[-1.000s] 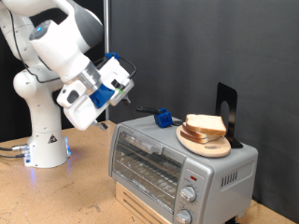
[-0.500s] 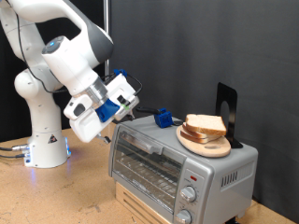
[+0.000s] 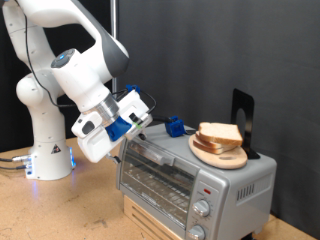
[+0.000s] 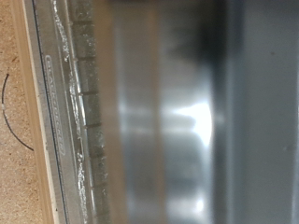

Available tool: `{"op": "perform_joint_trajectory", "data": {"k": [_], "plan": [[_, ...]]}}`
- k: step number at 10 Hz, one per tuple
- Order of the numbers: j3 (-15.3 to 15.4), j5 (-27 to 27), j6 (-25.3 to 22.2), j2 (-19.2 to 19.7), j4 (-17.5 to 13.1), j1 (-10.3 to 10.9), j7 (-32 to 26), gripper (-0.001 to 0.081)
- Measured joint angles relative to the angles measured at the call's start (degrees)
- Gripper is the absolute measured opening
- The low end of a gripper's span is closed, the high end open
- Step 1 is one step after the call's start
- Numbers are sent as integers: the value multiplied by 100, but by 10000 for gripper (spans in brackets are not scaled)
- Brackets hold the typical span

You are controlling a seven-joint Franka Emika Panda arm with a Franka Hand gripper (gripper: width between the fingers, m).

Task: Make a piece of toast with the oven

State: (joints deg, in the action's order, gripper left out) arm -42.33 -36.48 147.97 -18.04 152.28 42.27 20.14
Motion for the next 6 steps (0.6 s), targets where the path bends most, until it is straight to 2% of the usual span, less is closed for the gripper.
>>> {"op": "perform_joint_trajectory", "data": {"k": [6], "plan": [[-176, 7, -9, 20, 13, -35, -323, 682]]}}
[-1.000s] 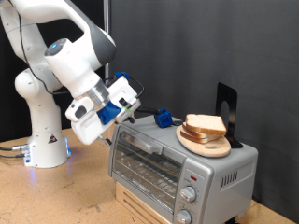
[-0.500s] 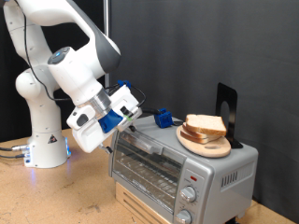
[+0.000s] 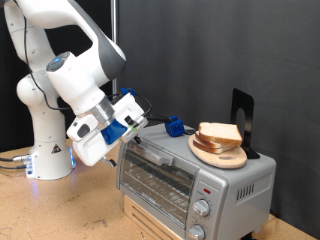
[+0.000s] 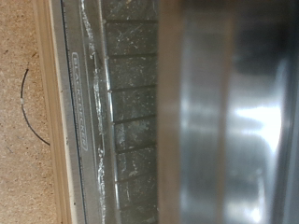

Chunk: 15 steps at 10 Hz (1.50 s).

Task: Make a piece of toast with the oven

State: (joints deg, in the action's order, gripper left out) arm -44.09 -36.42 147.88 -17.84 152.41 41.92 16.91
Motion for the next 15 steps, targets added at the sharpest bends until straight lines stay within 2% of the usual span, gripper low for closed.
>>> {"op": "perform_joint_trajectory", "data": {"k": [3, 9, 12, 15], "plan": [[-36, 161, 0, 0, -12, -131, 0, 682], [-57, 685, 19, 138, -82, -523, 5, 682], [-76, 813, 181, 516, -262, -613, 70, 682], [-73, 631, 398, 1199, -399, -549, -12, 682]]}}
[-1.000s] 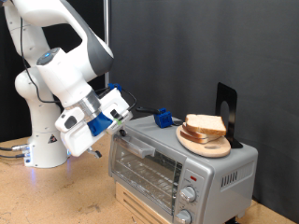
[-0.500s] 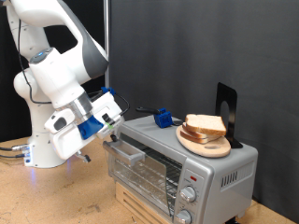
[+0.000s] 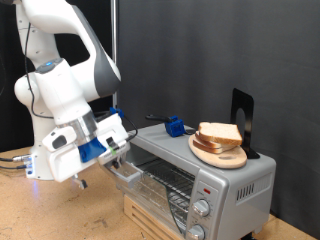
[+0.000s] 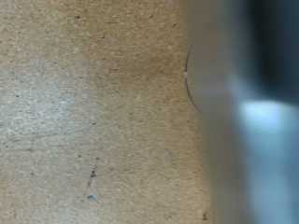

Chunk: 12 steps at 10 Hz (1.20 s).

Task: Make a piece of toast with the oven

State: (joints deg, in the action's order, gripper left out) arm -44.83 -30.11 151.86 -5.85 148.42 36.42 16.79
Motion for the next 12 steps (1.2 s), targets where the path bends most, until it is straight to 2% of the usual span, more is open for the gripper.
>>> {"op": "perform_joint_trajectory", "data": {"k": [3, 6, 9, 12], "plan": [[-3, -864, 48, 487, -167, 41, -767, 682], [-3, -1481, 15, 583, -222, 15, -1390, 682], [-12, -1570, -385, 509, -266, -47, -1600, 682], [-18, -1432, -821, 228, -288, -120, -1592, 682]]}}
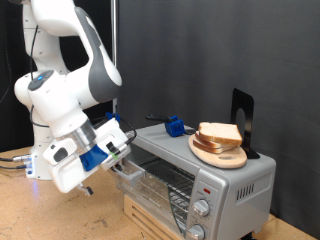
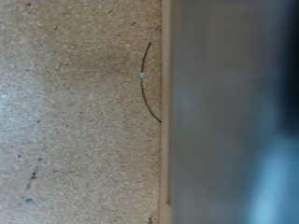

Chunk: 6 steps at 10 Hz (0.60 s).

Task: Make a piece of toast with the oven

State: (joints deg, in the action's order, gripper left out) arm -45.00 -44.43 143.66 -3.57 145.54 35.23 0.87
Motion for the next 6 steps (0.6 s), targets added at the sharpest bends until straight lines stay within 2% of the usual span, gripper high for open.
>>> {"op": "perform_joint_trajectory", "data": {"k": [6], "plan": [[0, 690, -134, -339, 14, -135, 407, 682]]}}
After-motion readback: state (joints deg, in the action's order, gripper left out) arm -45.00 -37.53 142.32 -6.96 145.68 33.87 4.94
